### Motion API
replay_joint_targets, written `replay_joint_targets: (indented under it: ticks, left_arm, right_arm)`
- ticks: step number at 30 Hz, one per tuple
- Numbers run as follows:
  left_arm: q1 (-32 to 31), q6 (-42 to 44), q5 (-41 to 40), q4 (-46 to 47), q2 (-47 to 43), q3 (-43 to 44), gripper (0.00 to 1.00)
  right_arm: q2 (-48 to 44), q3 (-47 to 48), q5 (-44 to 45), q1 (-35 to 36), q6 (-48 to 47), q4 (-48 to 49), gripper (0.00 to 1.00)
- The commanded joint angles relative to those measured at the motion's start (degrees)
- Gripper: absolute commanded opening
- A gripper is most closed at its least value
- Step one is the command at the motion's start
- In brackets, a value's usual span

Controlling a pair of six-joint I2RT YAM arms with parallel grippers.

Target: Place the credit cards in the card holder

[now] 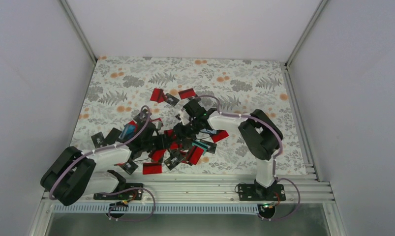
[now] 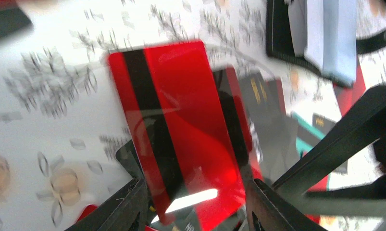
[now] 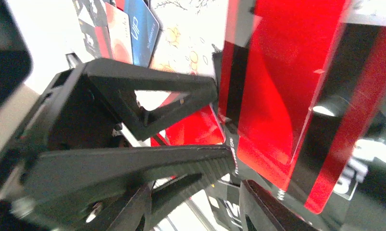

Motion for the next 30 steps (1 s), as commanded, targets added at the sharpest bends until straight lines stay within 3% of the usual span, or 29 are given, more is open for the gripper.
replay_joint_targets:
  ticks: [1, 7, 11, 15, 21, 30]
  left_arm:
    - [-2.26, 3.38, 10.91, -8.78, -5.41, -1.39, 0.49]
    - [-2.45, 3.33, -6.04, -31.52, -13.54, 7.62, 0.53]
    - [-3.45, -0.49, -11.77, -35.81, -12.26, 8.16, 0.63]
    - [-8.29, -4.85, -18.47, -39.88, -6.03, 10.23, 0.78]
    - [-14.36, -11.14, -19.66, -41.78, 0.73, 10.17, 0.8]
    - [-24.68, -20.5, -15.94, -44.25, -0.75, 9.96, 0.8]
  right_arm:
    - [-8.36, -2.07, 12.57, 0.14, -3.32, -3.8, 0.48]
    - [-14.99, -8.01, 20.98, 0.18, -4.11, -8.06, 0.48]
    - [-16.14, -10.29, 22.3, 0.82, -4.82, -9.08, 0.48]
    - [-17.74, -11.68, 23.52, 2.19, -4.74, -9.34, 0.49]
    - [-18.6, -12.27, 23.09, 5.06, -4.08, -9.23, 0.49]
    - [-20.8, -14.9, 21.78, 10.36, 0.88, -5.98, 0.5]
